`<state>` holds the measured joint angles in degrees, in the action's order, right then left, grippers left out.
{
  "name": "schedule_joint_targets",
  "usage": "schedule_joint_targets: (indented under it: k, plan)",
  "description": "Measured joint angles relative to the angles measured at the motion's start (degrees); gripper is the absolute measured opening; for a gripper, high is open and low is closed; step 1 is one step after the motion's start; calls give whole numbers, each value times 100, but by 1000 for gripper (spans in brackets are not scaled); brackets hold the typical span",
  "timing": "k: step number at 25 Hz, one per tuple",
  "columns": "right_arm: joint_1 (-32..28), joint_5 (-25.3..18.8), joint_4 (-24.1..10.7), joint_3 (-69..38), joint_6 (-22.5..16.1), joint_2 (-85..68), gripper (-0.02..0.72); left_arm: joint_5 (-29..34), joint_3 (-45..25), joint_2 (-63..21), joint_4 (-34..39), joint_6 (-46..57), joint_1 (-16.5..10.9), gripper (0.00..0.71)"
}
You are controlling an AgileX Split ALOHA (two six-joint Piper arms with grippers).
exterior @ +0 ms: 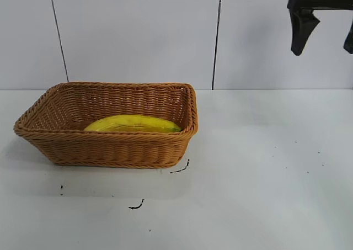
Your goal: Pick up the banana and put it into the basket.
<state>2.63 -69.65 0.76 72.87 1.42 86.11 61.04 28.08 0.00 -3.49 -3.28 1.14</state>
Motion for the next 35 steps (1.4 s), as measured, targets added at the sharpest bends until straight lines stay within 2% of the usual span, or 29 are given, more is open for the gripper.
schedule_joint_targets:
  k: [5,13,16,22,29,35]
  plan:
    - [0,60,-1,-1483,86,-1449,689,0,0,0,0,0,0,695]
    - [0,815,-1,-3622,93,-4058,689,0,0,0,0,0,0,695]
    - [0,969,-1,-4271,93,-5143,689,0,0,0,0,0,0,695]
    - [0,1117,24,-4410,93,-7030,689,0,0,0,0,0,0,695]
    - [0,1124,80,-4437,95,-8542,689,0,0,0,0,0,0,695]
    - [0,1123,87,-4437,95,-8640,689,0,0,0,0,0,0,695]
